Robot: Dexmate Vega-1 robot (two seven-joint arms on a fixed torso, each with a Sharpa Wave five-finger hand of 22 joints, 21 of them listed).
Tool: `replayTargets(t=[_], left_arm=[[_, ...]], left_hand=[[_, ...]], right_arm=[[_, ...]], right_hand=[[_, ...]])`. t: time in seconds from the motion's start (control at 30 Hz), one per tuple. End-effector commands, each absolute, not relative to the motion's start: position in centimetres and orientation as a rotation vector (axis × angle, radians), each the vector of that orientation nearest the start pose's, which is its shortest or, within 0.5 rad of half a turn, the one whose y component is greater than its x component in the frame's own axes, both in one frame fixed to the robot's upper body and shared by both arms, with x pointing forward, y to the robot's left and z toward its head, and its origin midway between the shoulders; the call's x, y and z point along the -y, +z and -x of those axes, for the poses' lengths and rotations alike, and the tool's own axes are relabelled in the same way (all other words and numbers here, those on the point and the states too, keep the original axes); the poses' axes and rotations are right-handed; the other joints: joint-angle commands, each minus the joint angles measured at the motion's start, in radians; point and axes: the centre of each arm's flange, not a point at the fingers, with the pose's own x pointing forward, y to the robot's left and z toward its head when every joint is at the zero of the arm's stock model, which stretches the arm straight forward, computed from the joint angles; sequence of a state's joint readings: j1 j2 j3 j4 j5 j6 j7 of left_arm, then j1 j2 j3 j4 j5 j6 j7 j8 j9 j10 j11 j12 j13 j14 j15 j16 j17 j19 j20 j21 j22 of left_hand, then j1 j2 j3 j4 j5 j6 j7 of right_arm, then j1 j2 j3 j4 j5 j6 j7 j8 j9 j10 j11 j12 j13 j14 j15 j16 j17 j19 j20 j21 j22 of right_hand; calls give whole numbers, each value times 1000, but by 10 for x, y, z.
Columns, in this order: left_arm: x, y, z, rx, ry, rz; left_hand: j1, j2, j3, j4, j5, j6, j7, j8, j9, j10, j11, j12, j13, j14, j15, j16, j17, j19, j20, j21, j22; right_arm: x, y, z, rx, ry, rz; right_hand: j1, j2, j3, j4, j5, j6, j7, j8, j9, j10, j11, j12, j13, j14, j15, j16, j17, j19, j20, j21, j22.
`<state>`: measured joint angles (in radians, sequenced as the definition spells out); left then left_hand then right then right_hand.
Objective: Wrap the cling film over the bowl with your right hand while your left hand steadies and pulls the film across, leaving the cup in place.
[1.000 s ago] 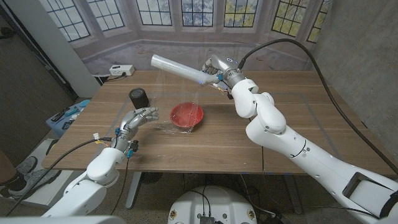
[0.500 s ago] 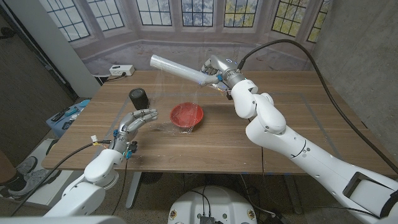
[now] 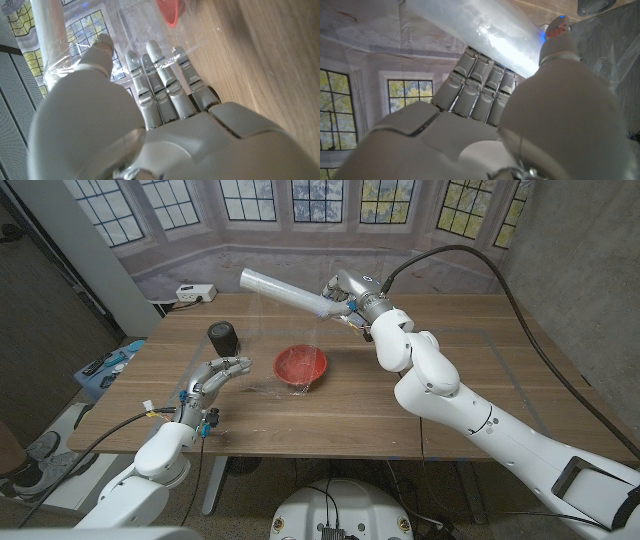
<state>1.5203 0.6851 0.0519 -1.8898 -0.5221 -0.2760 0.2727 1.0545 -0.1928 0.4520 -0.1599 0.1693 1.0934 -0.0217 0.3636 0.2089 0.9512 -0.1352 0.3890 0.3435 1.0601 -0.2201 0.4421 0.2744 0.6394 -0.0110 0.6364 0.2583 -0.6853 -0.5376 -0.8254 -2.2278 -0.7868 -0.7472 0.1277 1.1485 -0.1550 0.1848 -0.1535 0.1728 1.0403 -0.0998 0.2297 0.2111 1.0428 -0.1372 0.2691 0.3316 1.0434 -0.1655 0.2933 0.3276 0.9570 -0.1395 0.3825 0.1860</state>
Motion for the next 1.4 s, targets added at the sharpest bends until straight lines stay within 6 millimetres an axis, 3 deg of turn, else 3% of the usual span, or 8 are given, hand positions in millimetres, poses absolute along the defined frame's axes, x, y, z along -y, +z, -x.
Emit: replayTargets(t=[0.03,0.13,0.57,1.4], left_arm=[[-347,-116,-489,606,99,-88],[-348,-114,-488,612,114,-108],[-350,-110,-486,596,99,-105],[-344,-119,-483,554,89,-86]], left_hand=[[303,315,-5,3,1,-7,-8,-8,3,15,1,3,7,13,-4,1,7,4,-8,10,2],[305,318,-8,2,0,-6,-10,-8,4,14,-9,4,13,3,-1,-3,9,-6,-5,12,1],[310,323,-12,0,5,-7,-15,-9,5,12,-6,4,27,-4,4,-11,8,-16,-4,24,0],[301,320,-18,2,8,-7,-30,-10,8,23,-20,8,49,9,3,-24,-8,-21,-7,48,-5]], right_arm=[[54,91,-479,782,-55,1219],[55,91,-480,782,-54,1213],[54,90,-480,740,-18,1185],[42,66,-496,623,118,1172]], right_hand=[[215,222,-4,3,8,38,-18,6,3,10,-2,-4,3,7,-77,9,3,9,-51,10,2],[214,222,-5,4,8,41,-17,6,3,11,-2,-5,3,9,-77,9,4,9,-51,11,2],[214,221,-8,4,9,41,-20,5,3,13,-2,-6,3,12,-77,9,5,13,-50,14,1],[217,221,-11,2,11,43,-19,3,3,17,0,-9,2,14,-77,7,8,13,-45,16,0]])
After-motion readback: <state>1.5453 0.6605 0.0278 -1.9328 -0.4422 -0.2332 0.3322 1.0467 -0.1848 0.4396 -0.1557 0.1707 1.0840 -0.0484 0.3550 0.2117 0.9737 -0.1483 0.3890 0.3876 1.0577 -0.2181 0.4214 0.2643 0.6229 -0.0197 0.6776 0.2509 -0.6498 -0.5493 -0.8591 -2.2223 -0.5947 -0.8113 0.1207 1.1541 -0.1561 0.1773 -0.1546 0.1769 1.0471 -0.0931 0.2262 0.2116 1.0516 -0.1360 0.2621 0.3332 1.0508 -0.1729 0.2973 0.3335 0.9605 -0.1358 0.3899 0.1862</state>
